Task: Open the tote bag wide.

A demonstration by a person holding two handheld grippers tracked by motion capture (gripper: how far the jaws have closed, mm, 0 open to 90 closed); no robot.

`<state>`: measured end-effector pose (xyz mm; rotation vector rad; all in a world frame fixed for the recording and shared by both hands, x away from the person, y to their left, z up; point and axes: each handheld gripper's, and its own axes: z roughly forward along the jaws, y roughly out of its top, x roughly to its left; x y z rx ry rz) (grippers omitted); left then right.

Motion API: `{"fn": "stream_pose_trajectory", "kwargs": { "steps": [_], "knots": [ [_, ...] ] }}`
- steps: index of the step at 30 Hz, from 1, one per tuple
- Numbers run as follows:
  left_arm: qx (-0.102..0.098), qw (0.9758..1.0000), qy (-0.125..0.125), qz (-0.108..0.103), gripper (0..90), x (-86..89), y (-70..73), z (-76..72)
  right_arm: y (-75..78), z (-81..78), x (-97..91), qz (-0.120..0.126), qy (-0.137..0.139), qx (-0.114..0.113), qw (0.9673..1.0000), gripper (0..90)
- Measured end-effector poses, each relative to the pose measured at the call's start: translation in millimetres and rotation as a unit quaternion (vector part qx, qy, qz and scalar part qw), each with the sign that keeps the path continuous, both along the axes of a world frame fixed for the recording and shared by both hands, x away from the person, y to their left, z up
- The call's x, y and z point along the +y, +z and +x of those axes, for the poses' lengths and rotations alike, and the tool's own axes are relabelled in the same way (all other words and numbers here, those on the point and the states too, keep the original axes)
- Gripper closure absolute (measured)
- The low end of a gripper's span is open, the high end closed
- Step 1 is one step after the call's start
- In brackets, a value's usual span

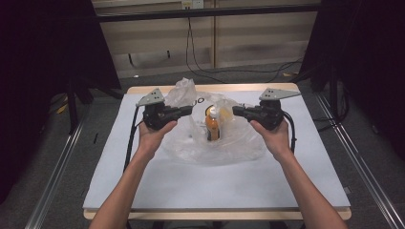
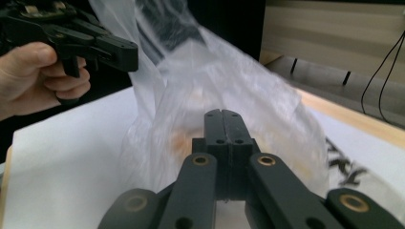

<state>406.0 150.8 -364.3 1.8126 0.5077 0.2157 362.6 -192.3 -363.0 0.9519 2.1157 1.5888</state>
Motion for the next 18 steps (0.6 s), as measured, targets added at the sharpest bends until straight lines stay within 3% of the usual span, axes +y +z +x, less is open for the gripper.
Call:
{"fn": "stream_pose_trajectory", "kwargs": {
  "steps": [1, 2, 3, 5, 6, 7, 9, 10, 11, 12, 13, 14, 16, 17, 18],
  "knots": [
    [0.003, 0.9999, 0.007, 0.013, 90.0, -2.1, -3.5, 6.9, -2.9, 6.8, 0.2, 0.000, -0.007, 0.004, 1.0000, 90.0],
    [0.021, 0.9991, 0.018, 0.033, 90.0, -6.5, -16.1, 21.5, -8.1, 13.9, -0.5, 0.002, -0.013, 0.013, 0.9998, 90.0],
    [0.021, 0.9991, 0.018, 0.033, 90.0, -6.5, -16.1, 21.5, -8.1, 13.9, -0.5, 0.002, -0.013, 0.013, 0.9998, 90.0],
    [0.054, 0.9967, 0.027, 0.055, 90.0, -13.4, -38.8, 37.1, -31.9, 31.7, -0.7, -0.023, -0.032, 0.048, 0.9981, 90.0],
    [0.054, 0.9967, 0.027, 0.055, 90.0, -13.4, -38.8, 37.1, -31.9, 31.7, -0.7, -0.023, -0.032, 0.048, 0.9981, 90.0],
    [0.064, 0.9961, 0.022, 0.056, 90.0, -15.6, -45.5, 40.8, -48.1, 38.0, -1.2, -0.036, -0.037, 0.068, 0.9964, 90.0],
    [0.077, 0.9940, 0.017, 0.075, 90.0, -22.6, -56.8, 44.9, -55.7, 40.4, -1.9, -0.038, -0.034, 0.075, 0.9958, 90.0],
    [0.087, 0.9922, 0.016, 0.088, 90.0, -26.5, -62.1, 46.5, -68.5, 42.6, -1.8, -0.043, -0.030, 0.093, 0.9943, 90.0],
    [0.094, 0.9907, 0.015, 0.097, 90.0, -29.9, -67.9, 48.0, -68.5, 42.6, -1.8, -0.043, -0.030, 0.093, 0.9943, 90.0],
    [0.106, 0.9863, 0.021, 0.125, 90.0, -35.2, -78.1, 50.0, -80.7, 43.7, -1.4, -0.054, -0.029, 0.103, 0.9928, 90.0],
    [0.106, 0.9863, 0.021, 0.125, 90.0, -35.2, -78.1, 50.0, -80.7, 43.7, -1.4, -0.054, -0.029, 0.103, 0.9928, 90.0],
    [0.117, 0.9819, 0.030, 0.146, 90.0, -35.6, -87.2, 51.3, -91.6, 43.1, -2.3, -0.071, -0.030, 0.117, 0.9901, 90.0],
    [0.121, 0.9773, 0.043, 0.169, 90.0, -33.2, -94.6, 51.2, -101.1, 42.3, -6.1, -0.081, -0.034, 0.127, 0.9879, 90.0],
    [0.121, 0.9773, 0.043, 0.169, 90.0, -33.2, -94.6, 51.2, -101.1, 42.3, -6.1, -0.081, -0.034, 0.127, 0.9879, 90.0],
    [0.128, 0.9750, 0.046, 0.175, 90.0, -30.6, -98.6, 51.9, -104.8, 41.7, -9.1, -0.085, -0.035, 0.133, 0.9868, 90.0]
  ]
}}
